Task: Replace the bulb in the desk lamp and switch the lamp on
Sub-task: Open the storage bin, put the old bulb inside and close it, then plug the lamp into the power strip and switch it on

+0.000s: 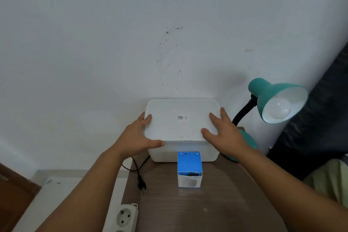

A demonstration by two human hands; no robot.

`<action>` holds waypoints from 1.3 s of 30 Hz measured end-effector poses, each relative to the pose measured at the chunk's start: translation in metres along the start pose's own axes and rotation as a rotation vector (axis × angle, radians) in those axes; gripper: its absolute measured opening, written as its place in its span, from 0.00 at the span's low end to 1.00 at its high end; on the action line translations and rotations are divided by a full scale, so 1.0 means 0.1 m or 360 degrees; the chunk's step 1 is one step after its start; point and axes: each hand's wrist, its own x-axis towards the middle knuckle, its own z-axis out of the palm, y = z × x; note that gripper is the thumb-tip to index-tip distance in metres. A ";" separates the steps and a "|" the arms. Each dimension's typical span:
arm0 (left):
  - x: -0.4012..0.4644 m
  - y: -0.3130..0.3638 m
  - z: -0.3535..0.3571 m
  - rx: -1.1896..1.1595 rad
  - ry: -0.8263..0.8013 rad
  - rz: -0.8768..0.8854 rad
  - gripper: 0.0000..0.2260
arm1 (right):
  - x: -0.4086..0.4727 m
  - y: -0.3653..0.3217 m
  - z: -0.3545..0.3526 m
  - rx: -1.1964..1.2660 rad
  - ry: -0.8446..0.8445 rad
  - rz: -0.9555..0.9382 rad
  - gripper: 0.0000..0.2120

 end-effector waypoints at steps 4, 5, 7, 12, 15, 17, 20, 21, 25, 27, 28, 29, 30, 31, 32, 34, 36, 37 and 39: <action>0.01 -0.03 0.00 -0.0021 -0.0028 -0.0002 0.52 | -0.03 -0.02 0.03 -0.0030 0.0012 0.0013 0.36; 0.00 -0.02 0.00 -0.0018 -0.0025 -0.0001 0.52 | -0.04 -0.02 0.03 -0.0036 0.0007 0.0009 0.36; -0.02 -0.01 0.01 -0.0016 -0.0013 0.0003 0.51 | -0.03 -0.02 0.02 -0.0045 -0.0017 0.0012 0.35; -0.20 0.00 0.06 -0.0161 0.0113 0.0031 0.45 | -0.07 -0.06 -0.06 -0.0138 -0.0046 -0.0030 0.33; -0.41 -0.07 0.07 -0.0268 0.0202 0.0063 0.39 | -0.24 -0.16 -0.07 -0.0115 0.0179 -0.0175 0.29; -0.58 -0.17 0.06 -0.0290 0.0217 0.0070 0.35 | -0.39 -0.25 -0.04 -0.0112 0.0338 -0.0338 0.26; -0.87 -0.37 0.05 -0.0370 0.0205 -0.0021 0.33 | -0.61 -0.44 0.06 -0.0078 0.0409 -0.0545 0.23; -0.97 -0.45 0.06 -0.0409 0.0210 -0.0070 0.33 | -0.67 -0.52 0.11 -0.0056 0.0399 -0.0589 0.21; -1.37 -0.78 0.12 -0.0503 0.0176 -0.0213 0.31 | -0.91 -0.87 0.36 0.0093 0.0178 -0.0648 0.18; -1.55 -0.94 0.16 -0.0529 0.0127 -0.0281 0.29 | -0.98 -1.04 0.52 0.0212 -0.0010 -0.0647 0.17; -1.63 -1.02 0.19 -0.0537 0.0106 -0.0313 0.28 | -1.01 -1.12 0.60 0.0287 -0.0120 -0.0616 0.15; -1.70 -1.09 0.22 -0.0546 0.0086 -0.0339 0.26 | -1.03 -1.20 0.69 0.0347 -0.0229 -0.0576 0.14; -1.77 -1.16 0.25 -0.0557 0.0066 -0.0368 0.26 | -1.03 -1.26 0.79 0.0372 -0.0327 -0.0536 0.13; -1.82 -1.22 0.28 -0.0573 0.0047 -0.0399 0.25 | -1.02 -1.30 0.88 0.0356 -0.0409 -0.0496 0.13; -1.87 -1.27 0.30 -0.0592 0.0032 -0.0425 0.24 | -1.00 -1.33 0.98 0.0313 -0.0478 -0.0457 0.14; -1.95 -1.36 0.37 -0.0632 0.0019 -0.0459 0.24 | -0.96 -1.34 1.19 0.0183 -0.0568 -0.0366 0.15; -2.01 -1.42 0.43 -0.0685 0.0030 -0.0481 0.23 | -0.92 -1.32 1.39 0.0068 -0.0570 -0.0258 0.15; -2.03 -1.44 0.46 -0.0697 0.0035 -0.0486 0.21 | -0.90 -1.30 1.48 0.0023 -0.0548 -0.0205 0.16; -2.08 -1.44 0.49 -0.0711 0.0021 -0.0461 0.19 | -0.87 -1.24 1.65 -0.0063 -0.0493 -0.0114 0.19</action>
